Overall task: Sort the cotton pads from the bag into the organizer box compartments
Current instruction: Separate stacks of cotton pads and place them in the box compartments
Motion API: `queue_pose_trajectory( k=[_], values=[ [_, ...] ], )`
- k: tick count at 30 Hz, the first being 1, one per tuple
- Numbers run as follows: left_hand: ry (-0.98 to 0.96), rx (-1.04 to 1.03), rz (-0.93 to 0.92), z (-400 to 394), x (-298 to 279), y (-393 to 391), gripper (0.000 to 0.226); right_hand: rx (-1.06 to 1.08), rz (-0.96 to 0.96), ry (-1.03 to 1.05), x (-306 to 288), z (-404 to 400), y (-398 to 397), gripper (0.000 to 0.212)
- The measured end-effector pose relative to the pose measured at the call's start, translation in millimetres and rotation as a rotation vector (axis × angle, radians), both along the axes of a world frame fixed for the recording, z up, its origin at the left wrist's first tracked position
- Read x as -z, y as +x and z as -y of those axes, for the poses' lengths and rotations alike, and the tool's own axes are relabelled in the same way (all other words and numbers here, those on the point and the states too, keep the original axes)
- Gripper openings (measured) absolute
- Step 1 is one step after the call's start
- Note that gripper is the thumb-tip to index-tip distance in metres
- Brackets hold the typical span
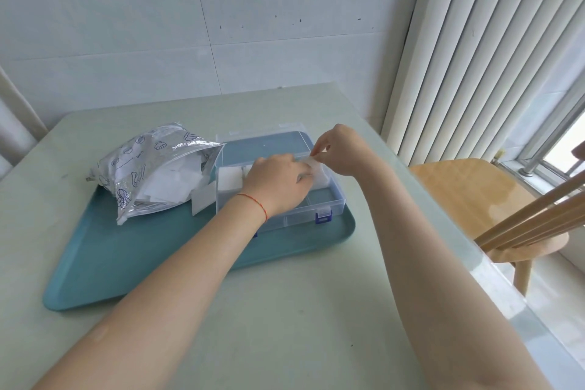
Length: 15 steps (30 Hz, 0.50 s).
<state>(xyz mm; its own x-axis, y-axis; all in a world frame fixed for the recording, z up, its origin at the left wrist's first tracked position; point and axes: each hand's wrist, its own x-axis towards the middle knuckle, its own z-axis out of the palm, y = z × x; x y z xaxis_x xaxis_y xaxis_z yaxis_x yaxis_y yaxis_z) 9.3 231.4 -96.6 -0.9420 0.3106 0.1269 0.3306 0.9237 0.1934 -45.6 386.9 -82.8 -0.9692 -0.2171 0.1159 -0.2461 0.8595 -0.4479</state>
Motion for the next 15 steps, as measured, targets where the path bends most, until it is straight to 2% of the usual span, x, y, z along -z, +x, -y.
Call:
queue_pose_trajectory(
  k=[4,8,11,15],
  values=[
    [-0.077,-0.004,0.007,-4,-1,0,0.04,0.057,-0.092,0.019,4,4,0,0.012],
    [-0.099,0.003,0.02,-3,-1,-1,0.041,0.035,-0.013,0.175,1,8,4,0.018],
    [0.054,0.026,0.05,8,-8,0,0.039,0.04,-0.054,0.147,-10,15,9,0.024],
    [0.304,-0.054,-0.327,62,-19,8,0.036,-0.037,-0.154,-0.028,-30,53,27,0.02]
  ],
)
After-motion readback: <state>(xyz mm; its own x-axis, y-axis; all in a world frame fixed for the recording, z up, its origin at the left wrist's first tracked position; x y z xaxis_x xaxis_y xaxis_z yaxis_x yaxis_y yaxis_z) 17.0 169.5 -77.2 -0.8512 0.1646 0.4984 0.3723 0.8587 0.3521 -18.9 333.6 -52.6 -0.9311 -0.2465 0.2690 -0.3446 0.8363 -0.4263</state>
